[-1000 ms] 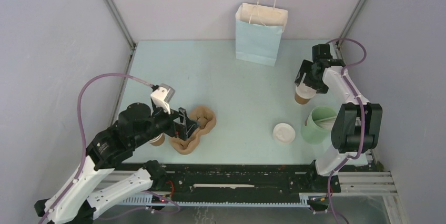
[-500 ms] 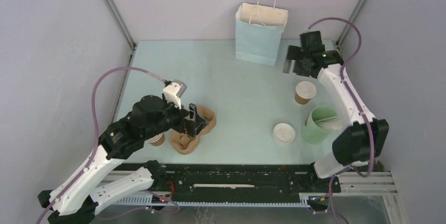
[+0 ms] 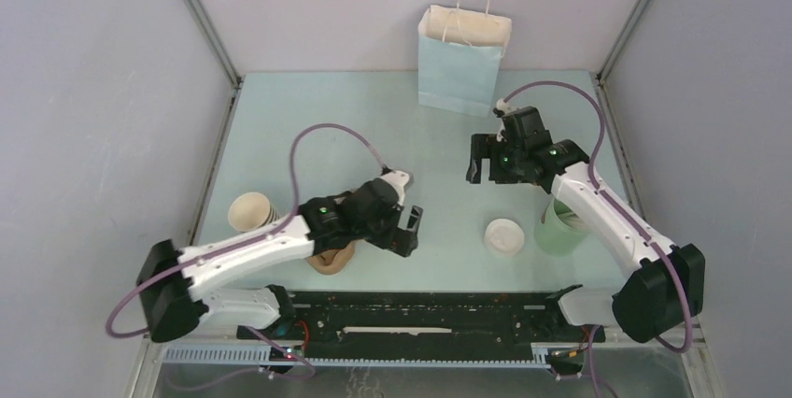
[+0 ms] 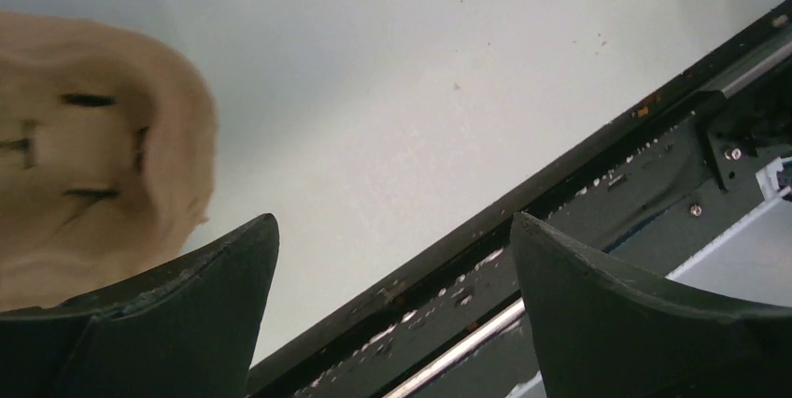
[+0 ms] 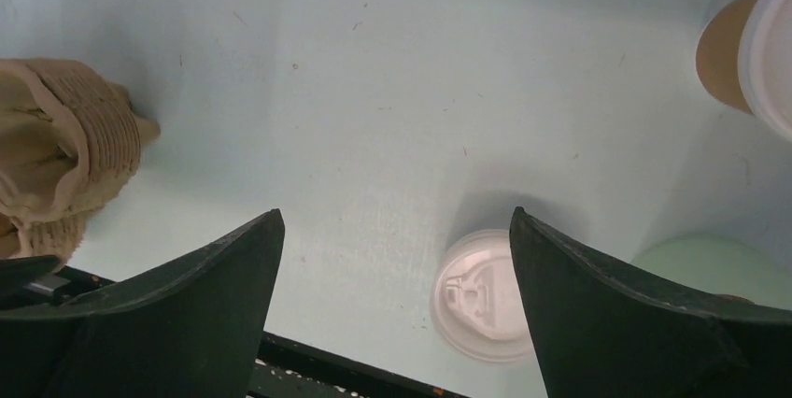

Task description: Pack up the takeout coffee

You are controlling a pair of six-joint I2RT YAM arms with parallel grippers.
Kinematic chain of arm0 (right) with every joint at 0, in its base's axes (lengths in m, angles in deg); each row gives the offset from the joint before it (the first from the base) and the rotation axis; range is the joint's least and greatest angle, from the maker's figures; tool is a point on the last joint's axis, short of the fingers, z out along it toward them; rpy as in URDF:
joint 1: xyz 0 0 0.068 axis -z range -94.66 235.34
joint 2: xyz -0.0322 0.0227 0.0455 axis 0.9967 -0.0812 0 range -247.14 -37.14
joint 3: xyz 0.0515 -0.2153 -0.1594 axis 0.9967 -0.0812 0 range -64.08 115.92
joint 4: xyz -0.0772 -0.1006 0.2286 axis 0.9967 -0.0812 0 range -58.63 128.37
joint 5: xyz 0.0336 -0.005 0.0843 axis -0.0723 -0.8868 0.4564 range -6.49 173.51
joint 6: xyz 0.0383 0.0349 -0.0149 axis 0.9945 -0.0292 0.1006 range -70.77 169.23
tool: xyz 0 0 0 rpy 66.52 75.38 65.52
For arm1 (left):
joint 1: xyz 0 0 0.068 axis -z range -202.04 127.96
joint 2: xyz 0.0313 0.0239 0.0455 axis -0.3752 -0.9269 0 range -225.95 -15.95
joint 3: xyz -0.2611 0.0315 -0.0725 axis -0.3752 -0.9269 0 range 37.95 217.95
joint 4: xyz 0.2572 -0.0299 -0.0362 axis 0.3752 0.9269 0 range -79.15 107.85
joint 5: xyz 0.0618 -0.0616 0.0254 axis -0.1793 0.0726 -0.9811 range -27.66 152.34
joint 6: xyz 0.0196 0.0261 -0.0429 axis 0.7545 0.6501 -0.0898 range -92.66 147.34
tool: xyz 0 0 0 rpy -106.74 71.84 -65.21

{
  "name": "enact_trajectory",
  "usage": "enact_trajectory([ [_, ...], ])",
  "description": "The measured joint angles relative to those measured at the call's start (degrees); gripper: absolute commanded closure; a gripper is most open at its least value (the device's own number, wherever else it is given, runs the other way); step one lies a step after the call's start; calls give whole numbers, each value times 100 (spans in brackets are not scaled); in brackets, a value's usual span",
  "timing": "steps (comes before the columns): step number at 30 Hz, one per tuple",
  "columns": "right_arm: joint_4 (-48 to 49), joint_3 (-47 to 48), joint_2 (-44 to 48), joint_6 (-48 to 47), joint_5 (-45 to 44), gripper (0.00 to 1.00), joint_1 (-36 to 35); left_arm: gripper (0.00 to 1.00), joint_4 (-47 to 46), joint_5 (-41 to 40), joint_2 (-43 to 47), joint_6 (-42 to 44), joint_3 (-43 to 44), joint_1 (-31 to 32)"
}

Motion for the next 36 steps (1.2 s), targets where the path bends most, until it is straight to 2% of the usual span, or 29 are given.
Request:
enact_trajectory([
  [6,243,-369,393,79,667,1,688,3,-946,57,-1547,-264,79,164],
  [11,555,-385,763,125,1193,2,1266,5,-1082,-9,-2494,-280,431,168],
  [16,767,-540,844,177,1419,3,1355,16,-774,-286,-2302,-275,750,177],
  [18,798,-654,837,192,1482,3,1268,25,-522,-404,-2000,-275,898,173],
  [20,796,-721,807,197,1506,4,1163,29,-319,-450,-1624,-284,990,107],
  [22,807,-734,739,197,1521,4,1049,36,-74,-417,-1209,-269,1014,-105],
  [25,835,-737,651,195,1558,4,942,43,168,-286,-809,-216,975,-833],
  [26,841,-737,636,195,1567,4,916,42,197,-236,-756,-197,935,-1071],
  [29,857,-737,627,190,1596,4,901,31,240,-28,-758,-83,737,-1563],
  [32,857,-737,627,181,1604,4,898,32,243,378,-798,37,481,-1705],
  [36,859,-739,625,181,1611,4,898,39,225,697,-988,177,354,-1812],
])
